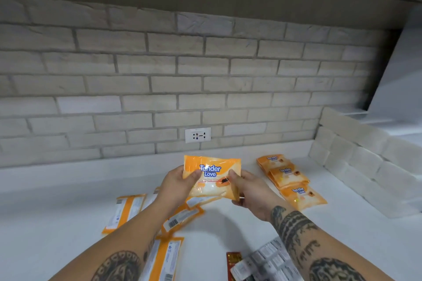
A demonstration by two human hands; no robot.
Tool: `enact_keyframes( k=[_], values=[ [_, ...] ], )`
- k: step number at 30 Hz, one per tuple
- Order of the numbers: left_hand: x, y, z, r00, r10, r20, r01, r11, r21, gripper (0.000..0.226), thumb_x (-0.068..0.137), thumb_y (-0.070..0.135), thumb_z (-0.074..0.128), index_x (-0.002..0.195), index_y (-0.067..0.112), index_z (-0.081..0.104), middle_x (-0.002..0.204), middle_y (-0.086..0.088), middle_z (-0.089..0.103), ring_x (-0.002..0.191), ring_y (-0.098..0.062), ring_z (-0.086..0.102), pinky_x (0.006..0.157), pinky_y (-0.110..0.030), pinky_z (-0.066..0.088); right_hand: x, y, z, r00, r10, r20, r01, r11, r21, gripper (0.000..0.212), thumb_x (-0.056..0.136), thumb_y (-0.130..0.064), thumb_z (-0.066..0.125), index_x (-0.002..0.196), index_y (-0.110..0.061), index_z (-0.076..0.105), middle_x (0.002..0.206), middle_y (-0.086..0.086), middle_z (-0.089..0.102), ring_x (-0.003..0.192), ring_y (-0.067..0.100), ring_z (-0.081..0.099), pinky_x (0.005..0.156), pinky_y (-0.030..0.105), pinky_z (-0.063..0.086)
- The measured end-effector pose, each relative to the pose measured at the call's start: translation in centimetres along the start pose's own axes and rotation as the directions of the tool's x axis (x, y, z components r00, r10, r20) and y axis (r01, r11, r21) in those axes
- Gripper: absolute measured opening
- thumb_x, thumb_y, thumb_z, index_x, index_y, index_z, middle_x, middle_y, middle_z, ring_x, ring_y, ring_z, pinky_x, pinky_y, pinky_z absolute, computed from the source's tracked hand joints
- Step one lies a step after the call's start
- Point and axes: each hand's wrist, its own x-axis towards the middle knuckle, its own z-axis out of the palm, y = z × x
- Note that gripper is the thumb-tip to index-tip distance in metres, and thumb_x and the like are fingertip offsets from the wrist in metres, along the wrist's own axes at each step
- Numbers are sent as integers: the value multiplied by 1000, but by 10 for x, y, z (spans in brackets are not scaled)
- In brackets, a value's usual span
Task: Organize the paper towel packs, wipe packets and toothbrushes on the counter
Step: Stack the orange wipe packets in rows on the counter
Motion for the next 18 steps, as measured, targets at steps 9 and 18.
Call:
enact_keyframes(
  k=[9, 18],
  values=[
    [9, 1, 78, 967, -126, 222, 158, 979, -131, 17, 97, 26, 69, 110, 15, 71, 99, -5, 79, 77, -16, 74, 61, -31, 56, 5, 19, -65, 923, -180, -341, 126, 976, -175, 12, 101, -20, 63, 96, -17, 73, 83, -1, 78, 68, 15, 65, 56, 28, 50],
    [40, 3, 202, 966, -189, 178, 196, 980, -20, 31, 88, 17, 78, 113, 18, 60, 110, -7, 74, 89, -26, 75, 69, -49, 64, 29, 47, -173, 857, -241, -456, 166, 966, -198, 72, 84, -21, 83, 140, -36, 40, 120, -6, 59, 102, 12, 66, 78, 30, 59]
  ],
)
